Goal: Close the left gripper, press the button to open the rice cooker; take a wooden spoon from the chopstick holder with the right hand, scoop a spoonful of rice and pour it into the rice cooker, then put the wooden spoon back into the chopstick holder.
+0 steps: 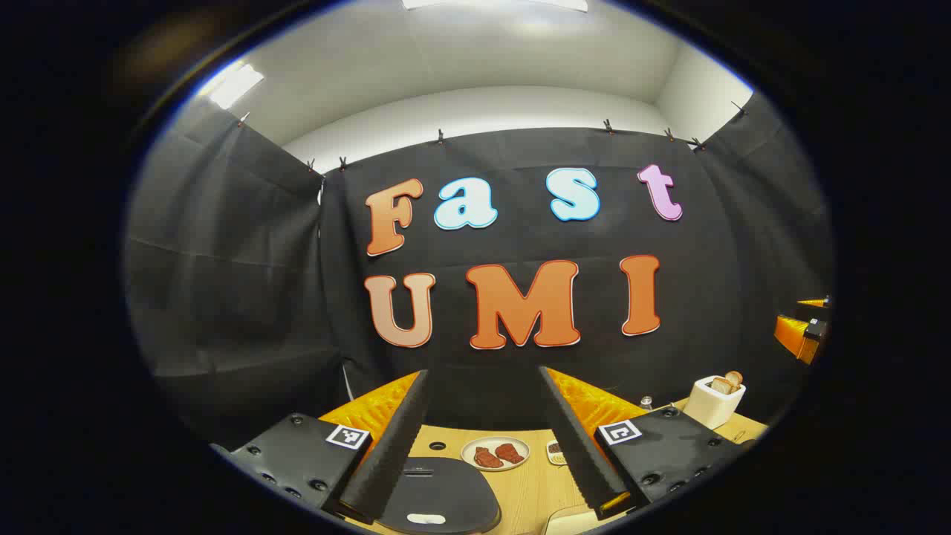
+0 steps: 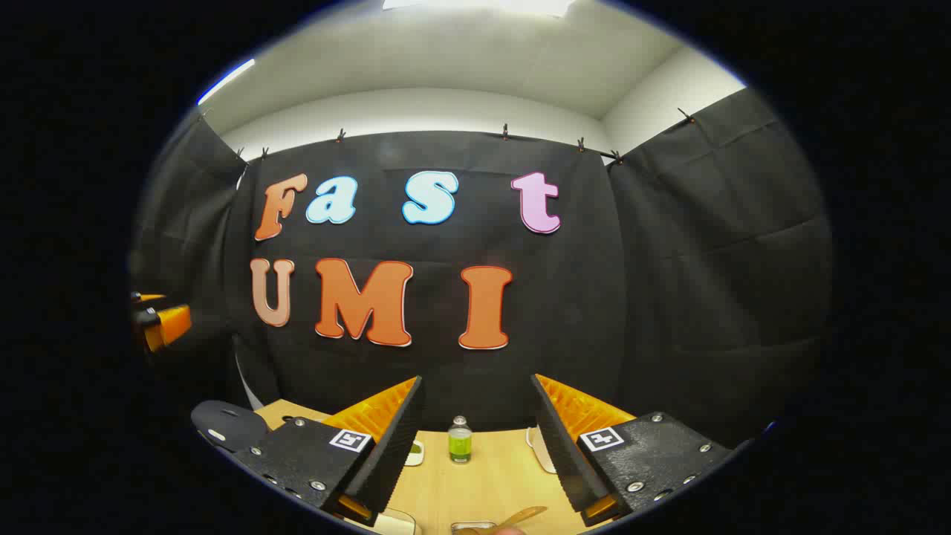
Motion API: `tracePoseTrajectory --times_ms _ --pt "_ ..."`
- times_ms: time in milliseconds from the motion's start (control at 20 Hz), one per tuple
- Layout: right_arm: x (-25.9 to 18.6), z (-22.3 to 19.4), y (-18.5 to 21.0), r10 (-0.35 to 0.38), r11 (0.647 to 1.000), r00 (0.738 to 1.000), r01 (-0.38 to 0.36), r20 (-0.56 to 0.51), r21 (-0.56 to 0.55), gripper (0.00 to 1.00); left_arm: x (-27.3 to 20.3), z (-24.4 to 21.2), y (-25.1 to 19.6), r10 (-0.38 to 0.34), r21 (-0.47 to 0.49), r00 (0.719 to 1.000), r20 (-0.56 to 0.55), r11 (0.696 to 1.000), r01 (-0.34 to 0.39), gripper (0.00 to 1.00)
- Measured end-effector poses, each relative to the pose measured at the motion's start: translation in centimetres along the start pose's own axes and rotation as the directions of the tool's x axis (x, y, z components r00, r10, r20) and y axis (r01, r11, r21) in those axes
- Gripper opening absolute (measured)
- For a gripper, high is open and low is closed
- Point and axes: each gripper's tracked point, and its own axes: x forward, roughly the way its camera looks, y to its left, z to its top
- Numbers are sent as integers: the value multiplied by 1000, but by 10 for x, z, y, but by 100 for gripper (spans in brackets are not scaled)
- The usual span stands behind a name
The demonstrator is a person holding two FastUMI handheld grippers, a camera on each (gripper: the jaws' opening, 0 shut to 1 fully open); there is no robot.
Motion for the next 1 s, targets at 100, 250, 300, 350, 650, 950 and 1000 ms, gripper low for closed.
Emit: tracePoseTrajectory --times_ms 100,250,300,350,650,950,1000 --pt "4 -4 0 3 1000 1000 -3 -9 26 89 2 -4 -5 -19 10 1000 -12 1000 19 97" --pt "6 -4 -4 -11 1000 1000 11 -8 23 94 4 -6 -10 -34 29 999 -11 999 34 100" --pt "7 -3 -4 -14 1000 1000 14 -4 20 93 5 -5 -12 -39 30 999 -11 999 40 94" --pt "7 -3 -5 -22 1000 1000 22 -1 15 93 5 -6 -13 -43 31 999 -12 999 44 89" --pt "8 8 -3 -34 999 999 35 37 -12 93 14 -9 -12 -47 27 999 -19 999 47 89" --pt "8 14 -5 -54 998 997 55 59 -27 93 16 -11 -6 -34 42 999 -24 998 35 97" --pt "7 19 -9 -67 997 994 69 84 -29 94 17 -12 -3 -26 52 999 -25 998 27 97"
